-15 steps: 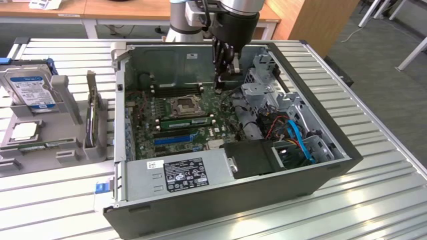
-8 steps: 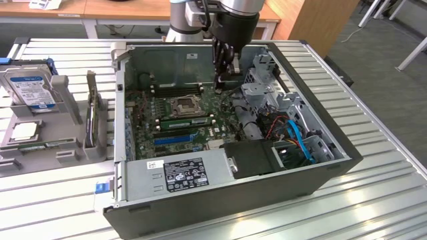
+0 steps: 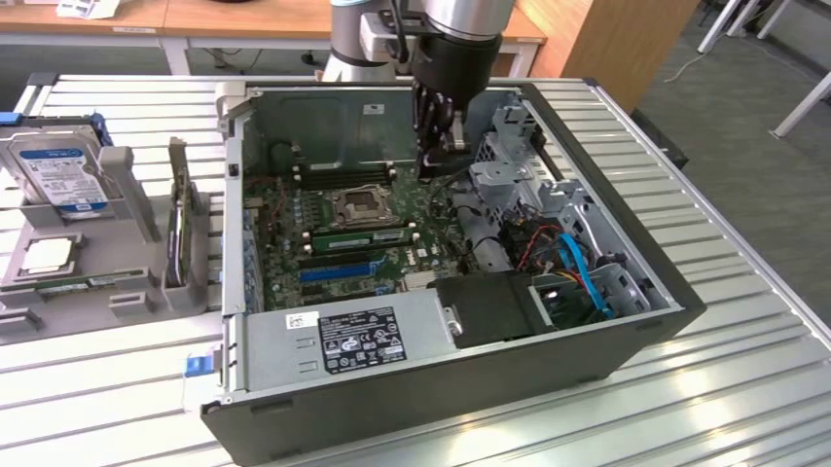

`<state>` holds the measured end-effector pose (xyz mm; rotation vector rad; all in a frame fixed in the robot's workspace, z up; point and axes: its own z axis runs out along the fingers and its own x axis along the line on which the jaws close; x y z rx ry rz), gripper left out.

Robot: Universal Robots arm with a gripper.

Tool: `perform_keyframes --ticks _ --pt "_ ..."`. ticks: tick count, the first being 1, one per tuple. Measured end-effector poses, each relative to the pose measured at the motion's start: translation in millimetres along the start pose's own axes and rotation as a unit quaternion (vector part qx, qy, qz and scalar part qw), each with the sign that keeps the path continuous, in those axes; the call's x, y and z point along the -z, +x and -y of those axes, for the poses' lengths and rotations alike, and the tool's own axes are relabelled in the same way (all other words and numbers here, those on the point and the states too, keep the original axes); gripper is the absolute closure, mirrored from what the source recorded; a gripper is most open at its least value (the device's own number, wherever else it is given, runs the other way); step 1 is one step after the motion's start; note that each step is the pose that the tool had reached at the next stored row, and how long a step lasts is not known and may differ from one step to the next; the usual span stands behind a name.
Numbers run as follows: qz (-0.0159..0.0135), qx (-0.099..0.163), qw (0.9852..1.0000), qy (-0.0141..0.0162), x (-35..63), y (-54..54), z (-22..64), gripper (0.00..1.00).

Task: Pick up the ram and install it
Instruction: 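Press down the ram until it locks into place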

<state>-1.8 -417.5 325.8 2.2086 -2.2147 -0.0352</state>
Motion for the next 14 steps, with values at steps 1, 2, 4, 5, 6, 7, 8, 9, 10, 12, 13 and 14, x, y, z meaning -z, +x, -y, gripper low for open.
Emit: perform_keyframes --ticks 1,2,4,5,6,7,8,9,10,12,13,14 --pt "0.0 0.0 1.0 0.0001 -0.8 0.0 0.0 0.9" --pt "0.0 0.0 1.0 0.0001 -1.5 0.0 0.1 0.9" --pt "0.0 0.0 1.0 0.0002 -3.1 0.0 0.1 0.9" --pt "0.0 0.0 1.0 0.0002 -3.8 0.0 0.1 0.9" --pt "0.0 0.0 1.0 0.0003 -4.7 0.0 0.1 0.9" --pt "0.0 0.0 1.0 0.0004 -5.4 0.0 0.1 0.9" --pt "0.0 0.0 1.0 0.0004 -6.3 0.0 0.2 0.9" --pt "0.0 0.0 1.0 0.0004 -7.0 0.0 0.2 0.9" --pt "0.0 0.0 1.0 0.0005 -7.9 0.0 0.2 0.9" --pt "0.0 0.0 1.0 0.0005 -9.5 0.0 0.2 0.9" --pt "0.0 0.0 1.0 0.0005 -10.3 0.1 0.3 0.9" --pt "0.0 0.0 1.0 0.0005 -11.0 0.1 0.3 0.9"
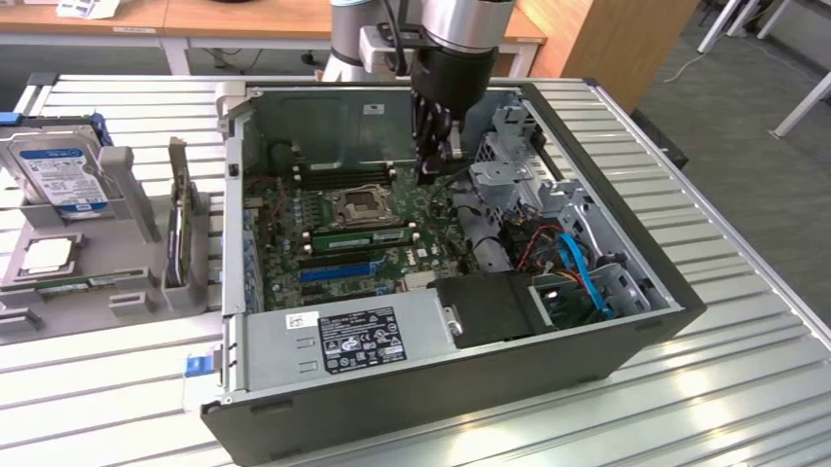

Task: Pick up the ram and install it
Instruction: 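Press down the ram until it locks into place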

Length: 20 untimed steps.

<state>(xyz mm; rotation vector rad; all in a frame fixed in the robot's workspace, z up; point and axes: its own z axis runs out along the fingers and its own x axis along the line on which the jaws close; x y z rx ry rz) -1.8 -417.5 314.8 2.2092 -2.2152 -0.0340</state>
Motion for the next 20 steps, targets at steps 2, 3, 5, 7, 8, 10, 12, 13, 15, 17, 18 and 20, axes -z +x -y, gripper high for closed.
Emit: perform_keyframes --ticks 2,3,5,7,8,10,12,13,15,17,18,20 --pt "0.0 0.0 1.0 0.0 -1.4 0.0 0.0 0.9" --pt "0.0 0.0 1.0 0.0 -2.0 0.0 0.1 0.9" --pt "0.0 0.0 1.0 0.0 -3.4 0.0 0.1 0.9" --pt "0.0 0.0 1.0 0.0 -4.7 0.0 0.1 0.9" --pt "0.0 0.0 1.0 0.0 -5.3 0.0 0.1 0.9" --pt "0.0 0.0 1.0 0.0 -6.7 0.0 0.2 0.9" --pt "0.0 0.0 1.0 0.0001 -8.0 0.0 0.2 0.9" --pt "0.0 0.0 1.0 0.0001 -8.7 0.0 0.2 0.9" --pt "0.0 0.0 1.0 0.0001 -10.0 0.1 0.3 0.9" --pt "0.0 0.0 1.0 0.0001 -11.4 0.1 0.3 0.9" --pt "0.0 0.0 1.0 0.0001 -12.1 0.1 0.3 0.9" --pt "0.0 0.0 1.0 0.0001 -13.8 0.1 0.4 0.9"
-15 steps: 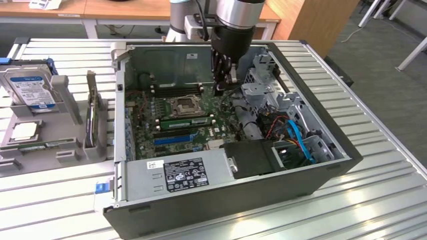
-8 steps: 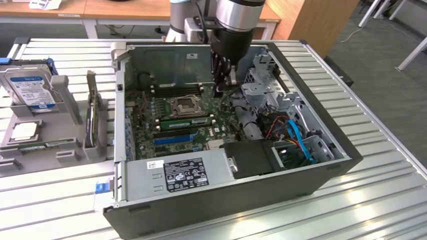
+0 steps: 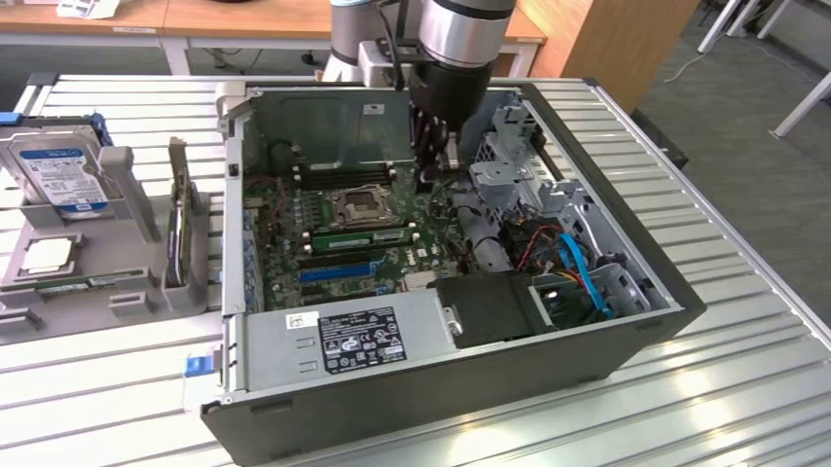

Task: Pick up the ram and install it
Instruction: 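Press down the ram until it locks into place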

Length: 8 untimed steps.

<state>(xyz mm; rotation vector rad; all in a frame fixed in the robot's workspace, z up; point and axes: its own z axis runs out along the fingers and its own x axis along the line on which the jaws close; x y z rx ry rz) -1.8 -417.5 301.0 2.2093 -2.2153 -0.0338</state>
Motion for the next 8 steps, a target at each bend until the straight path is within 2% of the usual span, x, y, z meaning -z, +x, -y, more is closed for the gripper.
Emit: perform_keyframes --ticks 8 --pt "0.0 0.0 1.0 0.0001 -7.9 0.0 0.2 0.9"
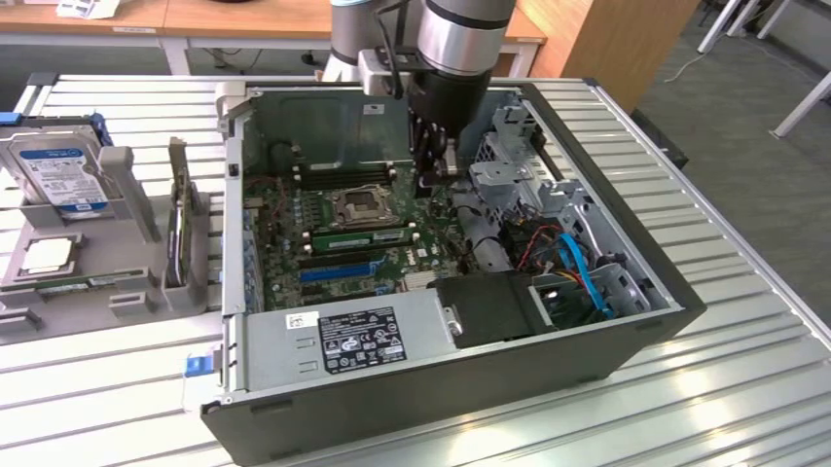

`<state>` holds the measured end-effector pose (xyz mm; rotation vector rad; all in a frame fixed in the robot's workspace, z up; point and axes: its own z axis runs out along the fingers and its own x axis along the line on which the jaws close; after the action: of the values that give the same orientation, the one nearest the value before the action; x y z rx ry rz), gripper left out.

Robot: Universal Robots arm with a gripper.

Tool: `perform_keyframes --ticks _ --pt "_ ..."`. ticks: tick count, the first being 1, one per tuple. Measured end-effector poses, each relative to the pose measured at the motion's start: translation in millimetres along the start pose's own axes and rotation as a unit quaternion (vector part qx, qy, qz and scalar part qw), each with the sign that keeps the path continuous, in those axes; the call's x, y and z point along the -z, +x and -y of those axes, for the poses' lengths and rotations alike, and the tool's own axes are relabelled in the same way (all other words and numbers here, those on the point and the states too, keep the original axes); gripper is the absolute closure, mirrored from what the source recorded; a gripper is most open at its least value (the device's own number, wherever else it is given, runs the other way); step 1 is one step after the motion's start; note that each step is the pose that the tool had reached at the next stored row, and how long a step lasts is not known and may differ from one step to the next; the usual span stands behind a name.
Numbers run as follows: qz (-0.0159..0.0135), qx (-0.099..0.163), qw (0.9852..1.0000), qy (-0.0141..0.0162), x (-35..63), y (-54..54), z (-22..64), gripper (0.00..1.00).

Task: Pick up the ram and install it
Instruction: 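Press down the ram until it locks into place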

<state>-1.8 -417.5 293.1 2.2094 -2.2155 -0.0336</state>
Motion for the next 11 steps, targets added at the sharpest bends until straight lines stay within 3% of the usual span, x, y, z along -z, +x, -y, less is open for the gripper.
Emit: perform_keyframes --ticks 11 --pt "0.0 0.0 1.0 0.0001 -10.3 0.1 0.3 0.9"
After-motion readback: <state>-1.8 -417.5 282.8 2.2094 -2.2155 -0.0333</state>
